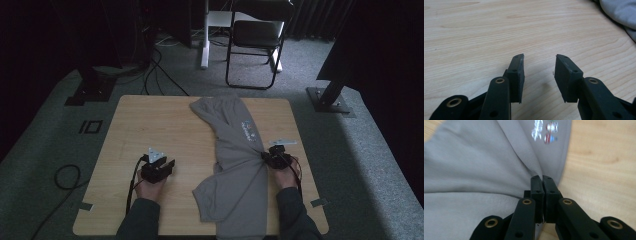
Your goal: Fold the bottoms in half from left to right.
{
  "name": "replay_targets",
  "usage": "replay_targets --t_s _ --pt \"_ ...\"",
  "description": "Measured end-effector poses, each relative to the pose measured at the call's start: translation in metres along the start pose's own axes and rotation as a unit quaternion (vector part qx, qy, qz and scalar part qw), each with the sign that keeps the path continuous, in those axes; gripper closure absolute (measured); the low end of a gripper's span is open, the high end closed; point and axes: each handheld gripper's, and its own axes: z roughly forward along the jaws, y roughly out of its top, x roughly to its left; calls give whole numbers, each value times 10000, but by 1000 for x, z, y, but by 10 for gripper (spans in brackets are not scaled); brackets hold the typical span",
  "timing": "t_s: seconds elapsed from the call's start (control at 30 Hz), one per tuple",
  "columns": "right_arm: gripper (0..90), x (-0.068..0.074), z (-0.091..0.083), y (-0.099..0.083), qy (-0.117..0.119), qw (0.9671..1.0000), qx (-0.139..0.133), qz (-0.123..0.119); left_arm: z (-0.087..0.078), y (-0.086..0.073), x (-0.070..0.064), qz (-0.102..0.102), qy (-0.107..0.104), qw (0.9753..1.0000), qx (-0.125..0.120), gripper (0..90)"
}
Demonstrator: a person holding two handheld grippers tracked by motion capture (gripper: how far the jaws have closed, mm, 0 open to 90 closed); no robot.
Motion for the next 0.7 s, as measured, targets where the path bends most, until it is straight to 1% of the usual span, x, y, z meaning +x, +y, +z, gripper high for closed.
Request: replay_targets --t_s 0.07,0.13,0.27,0.33,0.37,0.4,0.43,0.5,0.57,0.6,0.63,0.7 --pt "875 0 3 -2 -33 10000 72 -23 3 1 -4 27 -119 9999 52 603" --pt "873 0 4 -2 -39 10000 52 -11 7 4 -11 124 -235 9996 108 602" --pt "875 0 5 -1 -18 10000 63 32 19 14 -30 267 -560 9979 183 602" --pt "875 2 6 0 -56 10000 72 -3 26 21 -43 377 -749 9962 214 598" --pt "875 2 6 0 -59 10000 64 -11 30 24 -51 425 -908 9947 227 595" --pt "876 2 6 0 -37 10000 62 8 34 28 -58 473 -1023 9934 234 591" --pt "876 1 6 0 -23 10000 60 19 37 30 -64 499 -1086 9926 210 588" --pt "875 1 6 0 -6 10000 64 24 43 35 -77 628 -1245 9900 227 583" --pt "875 0 6 0 9 10000 69 23 49 39 -89 752 -1304 9883 249 581" --pt "875 0 6 0 16 10000 69 29 51 41 -94 769 -1340 9876 260 581" --pt "875 0 6 0 23 10000 70 41 54 42 -97 776 -1393 9869 262 581" --pt "875 -1 6 0 29 10000 62 58 59 44 -103 847 -1420 9856 343 581"
